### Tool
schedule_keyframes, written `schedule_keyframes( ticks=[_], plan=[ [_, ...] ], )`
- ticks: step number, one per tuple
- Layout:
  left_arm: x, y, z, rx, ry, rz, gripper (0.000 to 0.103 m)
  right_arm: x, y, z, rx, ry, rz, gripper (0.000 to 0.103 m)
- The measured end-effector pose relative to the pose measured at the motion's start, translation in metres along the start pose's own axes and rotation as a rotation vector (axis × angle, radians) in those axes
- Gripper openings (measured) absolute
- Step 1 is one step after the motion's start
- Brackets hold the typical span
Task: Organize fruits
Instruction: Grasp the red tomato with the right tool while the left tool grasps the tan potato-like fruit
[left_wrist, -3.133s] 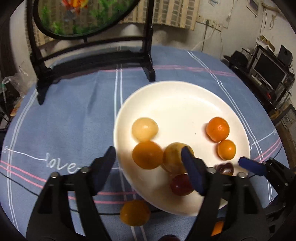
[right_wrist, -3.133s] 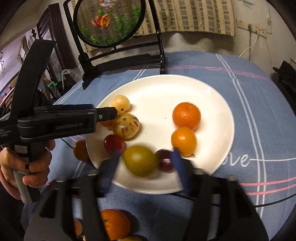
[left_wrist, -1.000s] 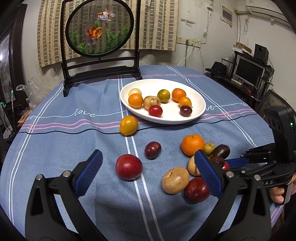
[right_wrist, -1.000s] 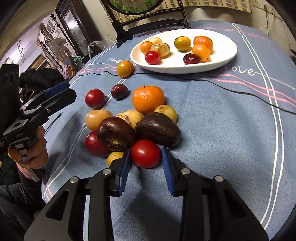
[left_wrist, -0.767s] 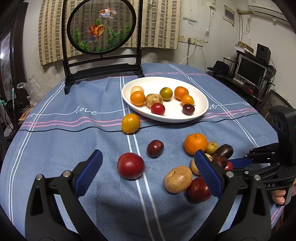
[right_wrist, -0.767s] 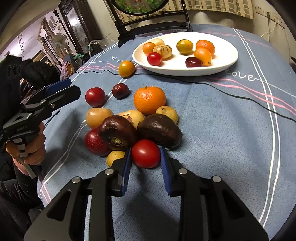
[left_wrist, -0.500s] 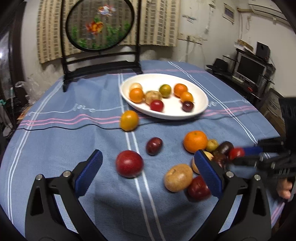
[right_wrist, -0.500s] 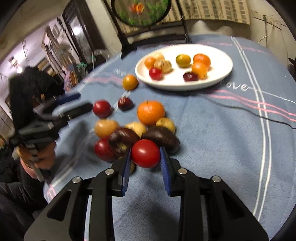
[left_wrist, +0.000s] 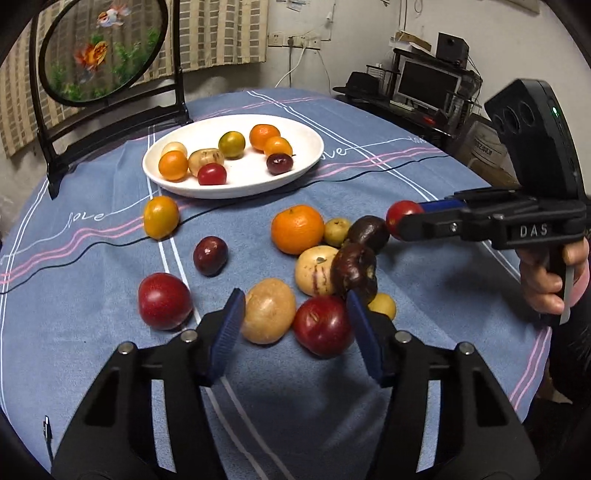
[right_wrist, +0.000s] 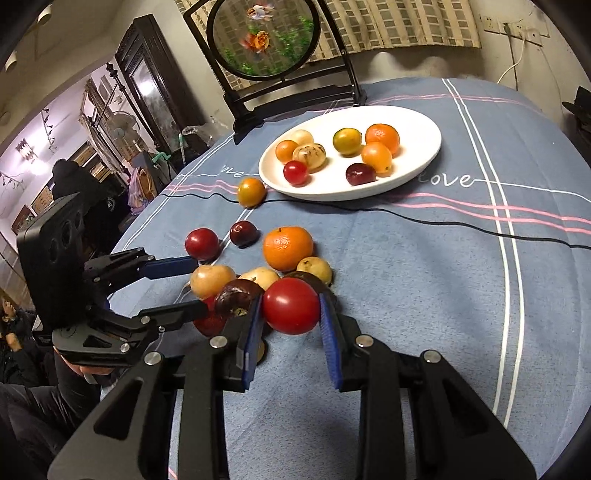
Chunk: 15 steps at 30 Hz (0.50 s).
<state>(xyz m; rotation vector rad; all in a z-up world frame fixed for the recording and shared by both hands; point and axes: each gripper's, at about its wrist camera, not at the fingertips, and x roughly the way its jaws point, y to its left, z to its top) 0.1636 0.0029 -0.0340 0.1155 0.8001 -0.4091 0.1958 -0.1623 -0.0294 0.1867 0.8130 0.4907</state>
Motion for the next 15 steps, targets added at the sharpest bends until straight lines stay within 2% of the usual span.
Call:
schedule_keyframes(
  ticks=[4, 10, 15],
  plan=[
    [0.001, 0.010, 0.001, -0.047, 0.005, -0.012, 0.059, 0.000, 0.002, -0.001, -0.007, -0.001, -0.004, 0.031],
    [0.005, 0.039, 0.003, -0.215, 0.024, -0.029, 0.055, 0.000, 0.006, -0.001, -0.024, -0.002, -0.013, 0.031],
    [0.019, 0.042, 0.000, -0.241, 0.073, -0.014, 0.051, -0.001, 0.006, -0.003, -0.025, -0.005, -0.022, 0.031]
  ],
)
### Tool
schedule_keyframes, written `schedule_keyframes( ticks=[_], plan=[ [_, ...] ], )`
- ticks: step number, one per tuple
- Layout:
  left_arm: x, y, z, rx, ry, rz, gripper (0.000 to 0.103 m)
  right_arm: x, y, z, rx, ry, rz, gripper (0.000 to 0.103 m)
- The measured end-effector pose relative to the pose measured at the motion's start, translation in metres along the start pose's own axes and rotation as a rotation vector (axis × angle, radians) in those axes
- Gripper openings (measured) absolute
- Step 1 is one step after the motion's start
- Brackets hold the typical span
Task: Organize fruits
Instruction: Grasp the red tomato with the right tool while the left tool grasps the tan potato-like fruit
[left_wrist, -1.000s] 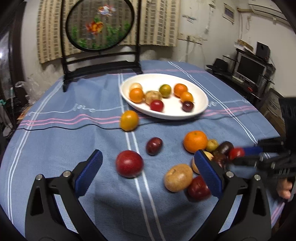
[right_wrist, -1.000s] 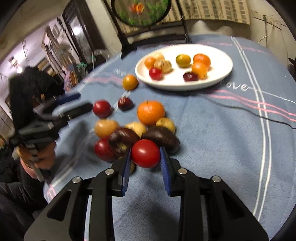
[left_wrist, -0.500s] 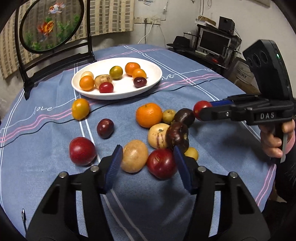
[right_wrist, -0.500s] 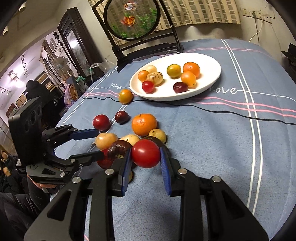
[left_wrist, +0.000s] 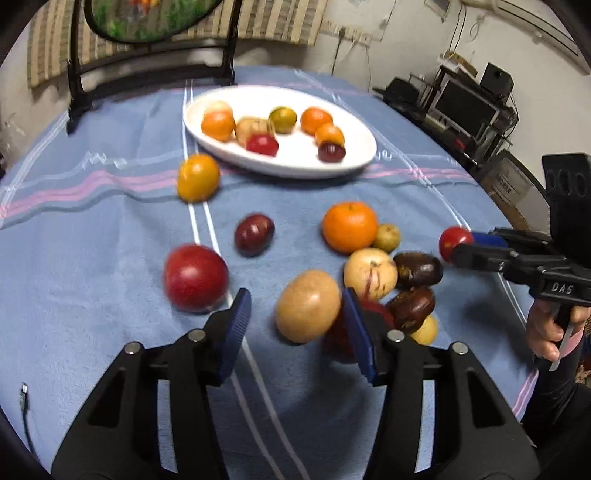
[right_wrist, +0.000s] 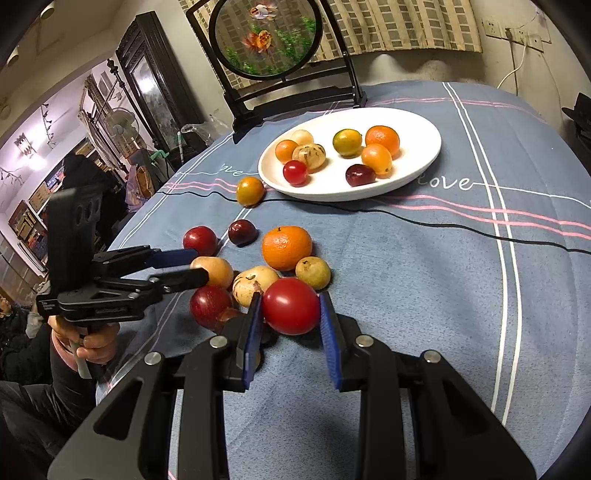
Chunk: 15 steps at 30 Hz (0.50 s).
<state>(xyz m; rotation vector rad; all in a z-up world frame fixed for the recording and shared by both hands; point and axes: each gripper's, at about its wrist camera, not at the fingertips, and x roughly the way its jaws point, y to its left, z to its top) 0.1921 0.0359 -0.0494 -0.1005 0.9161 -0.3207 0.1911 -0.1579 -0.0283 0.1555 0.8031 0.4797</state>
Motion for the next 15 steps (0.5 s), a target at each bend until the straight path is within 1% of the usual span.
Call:
schedule_keyframes(
  ticks=[3, 6, 12, 13, 14, 15],
  plan=[
    [0.004, 0.002, 0.001, -0.013, 0.004, 0.003, 0.048, -0.001, 0.000, 0.000, -0.002, -0.003, 0.000, 0.031],
    [0.009, 0.001, 0.003, -0.008, 0.004, 0.023, 0.047, 0.001, 0.001, 0.000, -0.005, 0.002, -0.008, 0.031],
    [0.014, 0.009, 0.005, -0.052, 0.008, -0.004, 0.046, -0.001, 0.001, 0.000, -0.008, -0.010, -0.015, 0.031],
    [0.015, 0.011, 0.005, -0.062, 0.010, -0.013, 0.044, -0.002, 0.000, 0.000, -0.004, -0.010, -0.015, 0.031],
    [0.014, 0.011, 0.004, -0.067, 0.011, -0.021, 0.038, -0.001, -0.001, 0.000, -0.002, -0.009, -0.016, 0.031],
    [0.012, 0.011, 0.002, -0.072, 0.012, -0.035, 0.036, -0.001, -0.001, -0.001, 0.002, -0.009, -0.020, 0.031]
  ],
)
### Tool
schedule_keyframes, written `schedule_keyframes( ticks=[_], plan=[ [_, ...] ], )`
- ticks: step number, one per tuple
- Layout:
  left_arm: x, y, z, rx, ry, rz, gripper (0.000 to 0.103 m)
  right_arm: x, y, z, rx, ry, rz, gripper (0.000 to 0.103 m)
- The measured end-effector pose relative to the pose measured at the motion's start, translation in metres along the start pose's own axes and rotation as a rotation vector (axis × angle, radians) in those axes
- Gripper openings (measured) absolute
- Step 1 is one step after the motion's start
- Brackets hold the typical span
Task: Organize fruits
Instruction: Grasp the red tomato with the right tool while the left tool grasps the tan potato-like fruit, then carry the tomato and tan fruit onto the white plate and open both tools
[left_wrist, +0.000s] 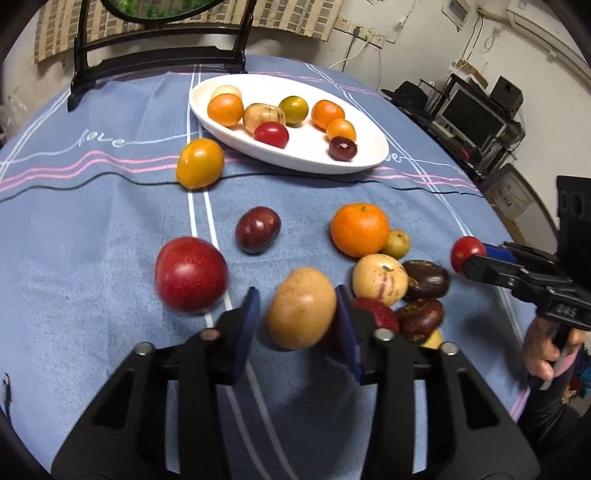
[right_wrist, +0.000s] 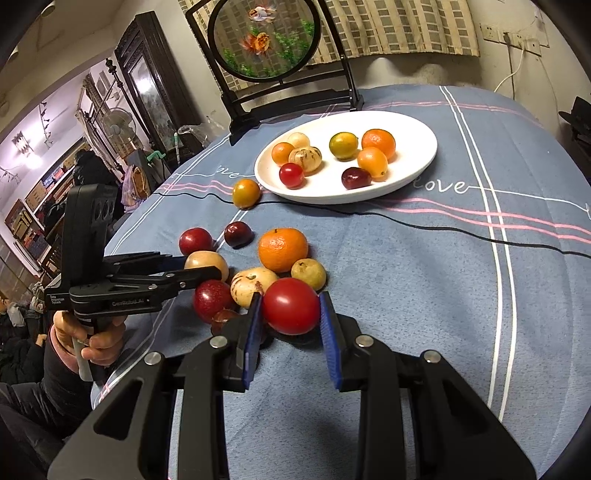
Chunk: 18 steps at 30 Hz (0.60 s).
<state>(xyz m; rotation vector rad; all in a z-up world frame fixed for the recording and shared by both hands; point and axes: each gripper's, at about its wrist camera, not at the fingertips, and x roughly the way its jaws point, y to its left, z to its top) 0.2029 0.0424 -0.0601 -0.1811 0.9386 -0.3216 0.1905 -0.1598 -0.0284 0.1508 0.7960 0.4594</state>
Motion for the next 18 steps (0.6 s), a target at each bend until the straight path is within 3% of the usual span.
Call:
schedule_keyframes(
  ticks=[7, 13, 18],
  plan=[
    [-0.009, -0.012, -0.013, 0.038, -0.051, 0.081, 0.035, -0.001, -0.003, -0.001, 0.014, -0.004, -0.007, 0.031],
    [-0.023, -0.009, -0.014, 0.026, -0.095, 0.074, 0.035, -0.006, -0.001, -0.001, 0.001, -0.035, -0.016, 0.031],
    [-0.046, -0.011, -0.003, 0.021, -0.143, 0.018, 0.035, -0.009, 0.003, 0.009, -0.014, -0.095, -0.026, 0.031]
  ],
)
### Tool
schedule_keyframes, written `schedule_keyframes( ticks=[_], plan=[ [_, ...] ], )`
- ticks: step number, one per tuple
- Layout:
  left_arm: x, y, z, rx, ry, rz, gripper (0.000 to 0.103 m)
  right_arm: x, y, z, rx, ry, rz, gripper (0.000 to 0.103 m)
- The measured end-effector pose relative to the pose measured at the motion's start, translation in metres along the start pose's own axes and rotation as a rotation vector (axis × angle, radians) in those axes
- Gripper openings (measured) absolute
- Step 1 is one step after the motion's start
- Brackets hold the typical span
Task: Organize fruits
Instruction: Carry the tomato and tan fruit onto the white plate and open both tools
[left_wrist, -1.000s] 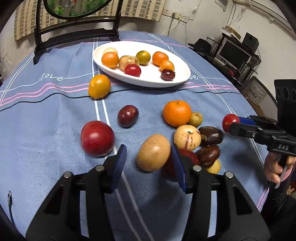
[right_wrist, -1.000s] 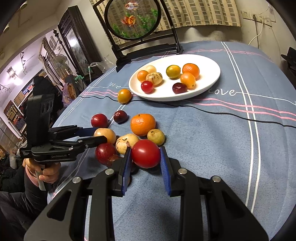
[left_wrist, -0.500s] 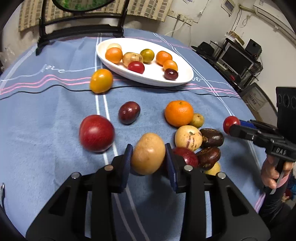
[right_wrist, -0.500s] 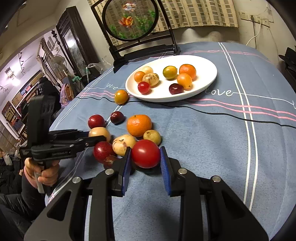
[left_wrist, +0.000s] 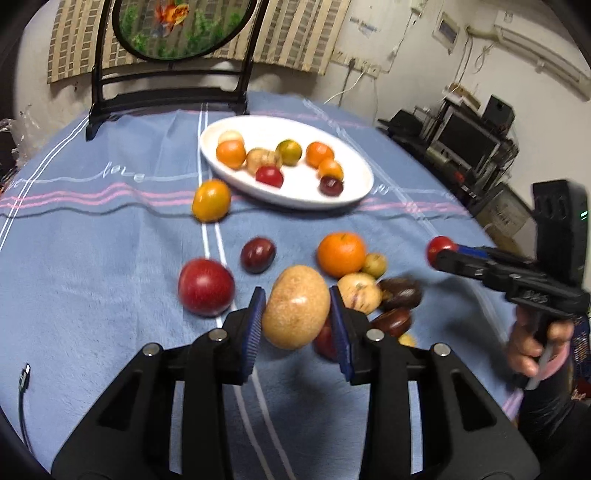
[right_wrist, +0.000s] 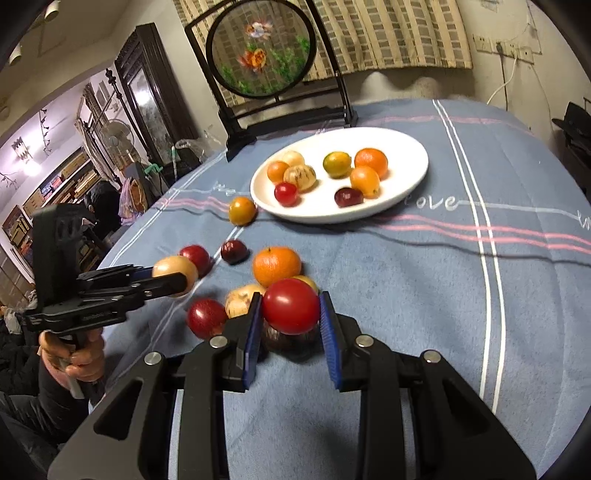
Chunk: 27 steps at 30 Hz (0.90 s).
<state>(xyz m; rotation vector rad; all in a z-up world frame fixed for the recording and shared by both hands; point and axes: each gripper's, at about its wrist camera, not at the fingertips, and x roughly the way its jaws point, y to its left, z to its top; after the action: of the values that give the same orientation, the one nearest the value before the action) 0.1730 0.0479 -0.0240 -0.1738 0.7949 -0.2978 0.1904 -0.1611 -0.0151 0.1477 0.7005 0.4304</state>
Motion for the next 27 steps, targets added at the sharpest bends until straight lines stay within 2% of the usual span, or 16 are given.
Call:
schedule_keyframes(
  ticks=[2, 5, 7, 9, 12, 15, 18, 19, 21, 24, 26, 27],
  plan=[
    [-0.007, -0.004, 0.018, 0.019, -0.017, -0.009, 0.035, 0.000, -0.001, 0.014, 0.014, -0.046, -0.013, 0.031],
    [-0.007, -0.009, 0.045, 0.056, -0.052, 0.022, 0.035, 0.003, -0.007, 0.042, 0.055, -0.112, -0.017, 0.031],
    [0.001, -0.012, 0.067, 0.069, -0.075, 0.037, 0.035, 0.011, -0.012, 0.065, 0.061, -0.154, -0.045, 0.031],
    [0.017, -0.011, 0.090, 0.051, -0.066, 0.015, 0.035, 0.023, -0.021, 0.084, 0.091, -0.184, -0.061, 0.031],
    [0.042, -0.011, 0.118, 0.055, -0.064, 0.052, 0.031, 0.047, -0.040, 0.103, 0.141, -0.212, -0.106, 0.031],
    [0.066, -0.010, 0.145, 0.058, -0.068, 0.090, 0.031, 0.071, -0.057, 0.110, 0.169, -0.185, -0.197, 0.031],
    [0.095, -0.012, 0.164, 0.081, -0.043, 0.125, 0.030, 0.091, -0.073, 0.115, 0.190, -0.137, -0.220, 0.031],
    [0.108, -0.011, 0.169, 0.080, -0.022, 0.144, 0.027, 0.096, -0.076, 0.116, 0.186, -0.124, -0.230, 0.031],
    [0.125, -0.007, 0.173, 0.061, 0.009, 0.152, 0.025, 0.104, -0.081, 0.117, 0.194, -0.095, -0.215, 0.031],
    [0.125, -0.002, 0.173, 0.028, 0.005, 0.140, 0.025, 0.110, -0.084, 0.119, 0.185, -0.061, -0.193, 0.032],
    [0.117, -0.002, 0.171, 0.030, -0.019, 0.152, 0.029, 0.111, -0.082, 0.121, 0.167, -0.050, -0.223, 0.038],
    [0.109, -0.003, 0.167, 0.038, -0.032, 0.164, 0.033, 0.108, -0.080, 0.122, 0.158, -0.063, -0.236, 0.053]
  ],
)
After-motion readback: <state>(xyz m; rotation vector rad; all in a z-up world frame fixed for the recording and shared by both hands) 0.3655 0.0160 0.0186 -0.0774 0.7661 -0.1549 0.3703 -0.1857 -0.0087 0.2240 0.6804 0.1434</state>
